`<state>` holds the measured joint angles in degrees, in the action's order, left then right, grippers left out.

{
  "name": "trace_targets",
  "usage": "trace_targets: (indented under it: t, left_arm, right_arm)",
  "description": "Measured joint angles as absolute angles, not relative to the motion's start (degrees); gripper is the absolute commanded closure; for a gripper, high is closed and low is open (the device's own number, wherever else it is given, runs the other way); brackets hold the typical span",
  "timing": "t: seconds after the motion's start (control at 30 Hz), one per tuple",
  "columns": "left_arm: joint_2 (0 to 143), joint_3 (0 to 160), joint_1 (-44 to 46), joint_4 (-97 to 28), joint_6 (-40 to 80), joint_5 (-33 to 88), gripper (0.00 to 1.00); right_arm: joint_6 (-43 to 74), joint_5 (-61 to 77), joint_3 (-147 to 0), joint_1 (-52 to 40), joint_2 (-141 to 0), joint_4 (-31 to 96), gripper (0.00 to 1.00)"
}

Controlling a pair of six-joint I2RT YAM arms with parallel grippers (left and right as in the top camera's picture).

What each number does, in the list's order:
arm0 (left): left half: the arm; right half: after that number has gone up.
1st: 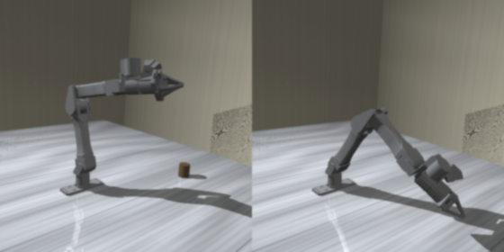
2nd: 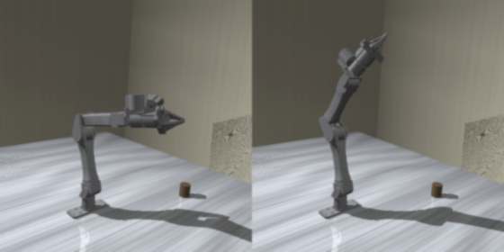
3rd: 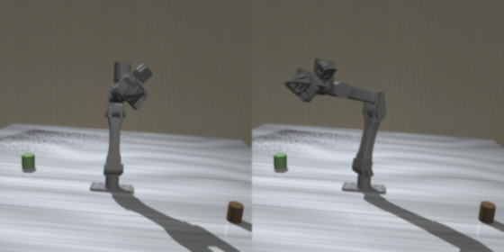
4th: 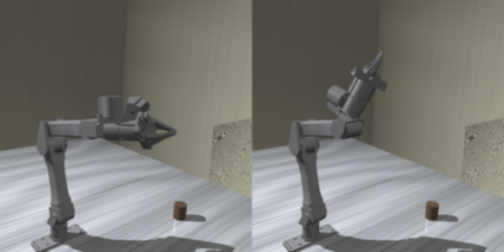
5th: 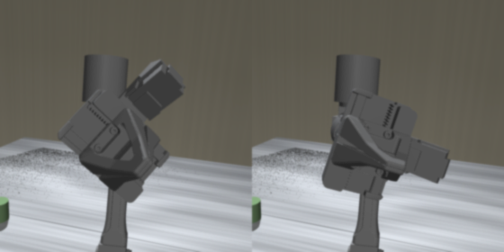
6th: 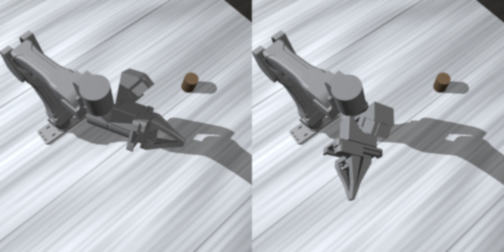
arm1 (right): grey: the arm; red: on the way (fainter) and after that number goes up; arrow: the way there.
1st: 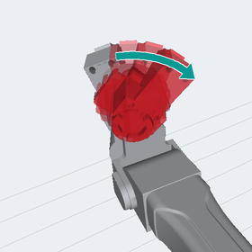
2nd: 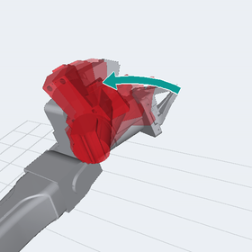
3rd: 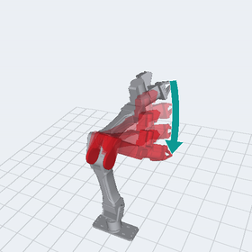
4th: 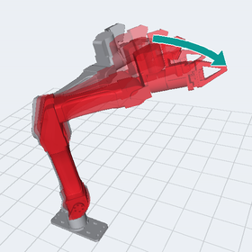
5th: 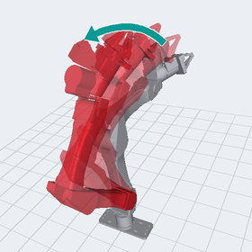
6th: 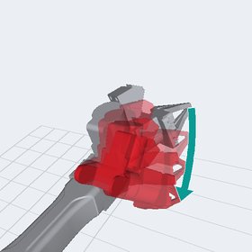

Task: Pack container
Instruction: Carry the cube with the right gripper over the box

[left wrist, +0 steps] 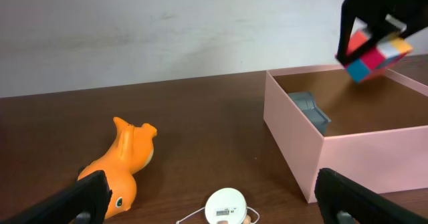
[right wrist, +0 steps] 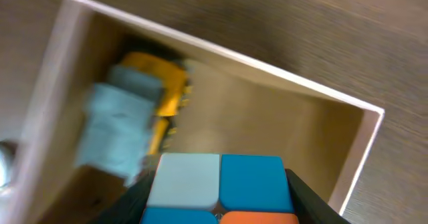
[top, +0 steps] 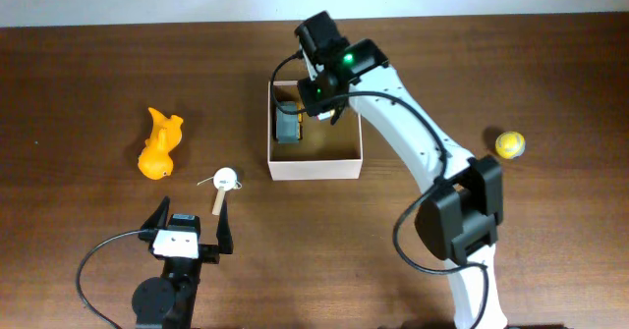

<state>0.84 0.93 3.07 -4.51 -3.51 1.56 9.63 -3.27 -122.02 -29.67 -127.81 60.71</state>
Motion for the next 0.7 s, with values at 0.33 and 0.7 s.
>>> trace_targets:
  t: [0.33,0.7]
  left_arm:
    - [0.84,0.93,3.07,-4.54,-3.51,1.56,0.01]
    - [0.84,0.93,3.07,-4.51,-3.51,1.56,0.01]
  right_arm:
    - [13.37,-11.57,-121.99,-29.56,-131.11,59.94,0.52]
    - [19.57,-13.72,-121.99,-28.32,-131.31,60.4,0.52]
